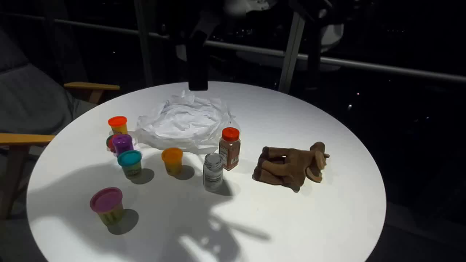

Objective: Place the containers and strawberry toy in the white plastic

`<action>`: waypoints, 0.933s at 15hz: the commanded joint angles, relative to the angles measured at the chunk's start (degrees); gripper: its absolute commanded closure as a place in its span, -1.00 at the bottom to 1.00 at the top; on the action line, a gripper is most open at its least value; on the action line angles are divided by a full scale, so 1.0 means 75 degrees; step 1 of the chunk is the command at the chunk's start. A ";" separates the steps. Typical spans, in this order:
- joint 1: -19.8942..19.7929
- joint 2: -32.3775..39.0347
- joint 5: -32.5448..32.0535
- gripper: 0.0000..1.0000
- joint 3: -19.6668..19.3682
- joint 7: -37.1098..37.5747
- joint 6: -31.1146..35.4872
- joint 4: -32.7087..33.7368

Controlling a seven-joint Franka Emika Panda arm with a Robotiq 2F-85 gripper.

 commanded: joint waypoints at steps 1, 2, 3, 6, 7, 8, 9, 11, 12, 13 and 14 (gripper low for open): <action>0.0111 0.0001 -0.0021 -1.00 -0.0102 0.0021 -0.0009 0.0030; 0.0111 -0.0004 -0.0021 -1.00 -0.0102 0.0021 -0.0010 0.0060; 0.0111 -0.0013 -0.0021 -1.00 -0.0102 0.0022 -0.0010 0.0077; 0.0111 -0.0016 -0.0021 -1.00 -0.0102 0.0022 -0.0010 0.0085; 0.0111 -0.0015 -0.0021 -1.00 -0.0102 0.0022 -0.0010 0.0085; 0.0111 -0.0016 -0.0021 -1.00 -0.0102 0.0022 -0.0010 0.0085; 0.0158 0.0112 0.0083 -1.00 -0.0070 0.0098 0.0061 0.0146; 0.0264 0.0334 0.0266 -1.00 0.0010 0.0324 0.0267 0.0187; 0.0348 0.0458 0.0410 -1.00 0.0065 0.0499 0.0417 0.0195; 0.0420 0.0568 0.0552 -1.00 0.0103 0.0619 0.0569 0.0191; 0.0501 0.0750 0.0769 -1.00 0.0160 0.0904 0.0711 0.0211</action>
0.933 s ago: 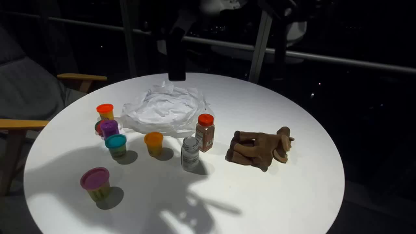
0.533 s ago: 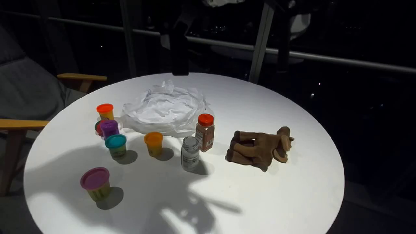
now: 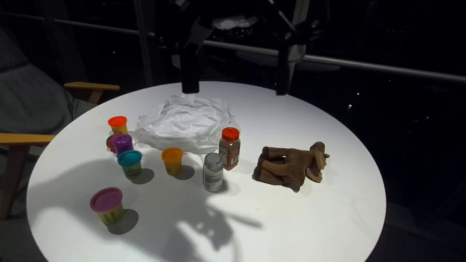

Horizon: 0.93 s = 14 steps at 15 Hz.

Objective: Place the containers and strawberry toy in the white plastic

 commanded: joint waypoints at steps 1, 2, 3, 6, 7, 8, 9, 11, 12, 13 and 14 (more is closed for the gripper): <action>0.0315 0.0598 0.0736 -1.00 0.0147 0.0824 0.0551 0.0185; 0.0374 0.0744 0.0943 -1.00 0.0179 0.1021 0.0822 0.0187; 0.0431 0.0946 0.1136 -1.00 0.0231 0.1323 0.1194 0.0237; 0.0580 0.1605 0.1716 -1.00 0.0333 0.1787 0.2457 0.0381; 0.0613 0.1841 0.1842 -1.00 0.0360 0.1904 0.2887 0.0439; 0.0660 0.2133 0.1984 -1.00 0.0388 0.2012 0.3380 0.0545; 0.0681 0.2421 0.1982 -1.00 0.0406 0.2113 0.3720 0.0676; 0.0723 0.3027 0.1973 -1.00 0.0384 0.2243 0.4229 0.1007; 0.0733 0.3314 0.1930 -1.00 0.0351 0.2261 0.4328 0.1208; 0.0751 0.3578 0.1878 -1.00 0.0314 0.2324 0.4377 0.1415; 0.0755 0.3843 0.1884 -1.00 0.0281 0.2333 0.4394 0.1636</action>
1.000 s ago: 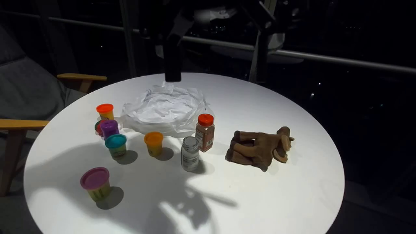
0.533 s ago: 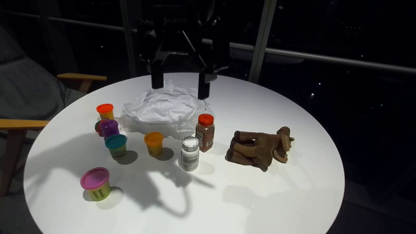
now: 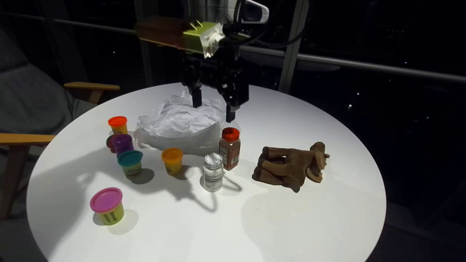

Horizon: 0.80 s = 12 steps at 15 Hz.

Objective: Place the containers and strawberry toy in the white plastic

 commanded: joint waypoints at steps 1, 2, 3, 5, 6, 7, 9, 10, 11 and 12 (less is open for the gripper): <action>0.0082 0.1033 0.0064 -1.00 -0.0133 0.0159 0.0092 0.1017; 0.0081 0.1262 0.0081 -1.00 -0.0164 0.0152 0.0049 0.1232; 0.0065 0.1440 0.0136 -1.00 -0.0171 0.0091 -0.0035 0.1418; 0.0071 0.1796 0.0133 -1.00 -0.0225 0.0090 -0.0121 0.1772; 0.0085 0.1918 0.0105 -1.00 -0.0261 0.0107 -0.0150 0.1897; 0.0109 0.2021 0.0063 -1.00 -0.0308 0.0154 -0.0171 0.2006; 0.0108 0.2204 0.0058 -0.95 -0.0364 0.0153 -0.0310 0.2205; 0.0108 0.2253 0.0050 -0.61 -0.0390 0.0153 -0.0377 0.2261; 0.0077 0.2292 0.0095 -0.46 -0.0376 0.0087 -0.0475 0.2311; 0.0053 0.2319 0.0126 -0.40 -0.0365 0.0033 -0.0579 0.2353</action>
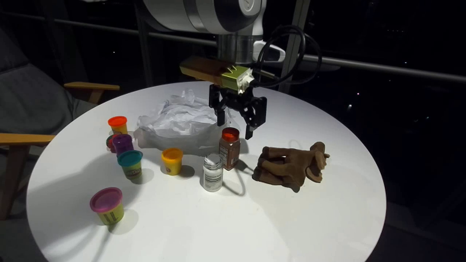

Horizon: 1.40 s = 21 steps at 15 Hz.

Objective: Place the containers and strawberry toy in the white plastic

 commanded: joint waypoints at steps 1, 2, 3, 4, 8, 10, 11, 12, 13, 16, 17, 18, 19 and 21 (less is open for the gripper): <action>0.0021 0.0169 0.0172 -0.25 -0.0047 -0.0098 -0.0529 0.0422; -0.0010 0.0162 0.0210 -0.04 -0.0015 -0.0166 -0.0646 0.0437; -0.0032 0.0158 0.0250 0.09 0.0016 -0.0227 -0.0774 0.0456; -0.0050 0.0158 0.0284 0.23 0.0032 -0.0268 -0.0906 0.0483; -0.0108 0.0179 0.0439 0.53 0.0048 -0.0356 -0.1412 0.0629; 0.0045 -0.0021 0.0348 0.53 -0.0037 -0.0046 -0.1640 0.0697; 0.0182 -0.0177 0.0213 0.53 -0.0088 0.0186 -0.1723 0.0735; 0.0329 -0.0351 0.0101 0.53 -0.0111 0.0415 -0.1842 0.0806; 0.0460 -0.0496 -0.0010 0.53 -0.0119 0.0598 -0.1948 0.0875; 0.0875 -0.0713 -0.0301 0.53 0.0023 0.1000 -0.2319 0.1304; 0.1018 -0.0679 -0.0376 0.53 0.0092 0.1085 -0.2434 0.1463; 0.1144 -0.0626 -0.0425 0.53 0.0162 0.1150 -0.2553 0.1628; 0.1258 -0.0486 -0.0464 0.53 0.0243 0.1181 -0.2621 0.1796; 0.1439 -0.0082 -0.0431 0.53 0.0405 0.1142 -0.2753 0.2141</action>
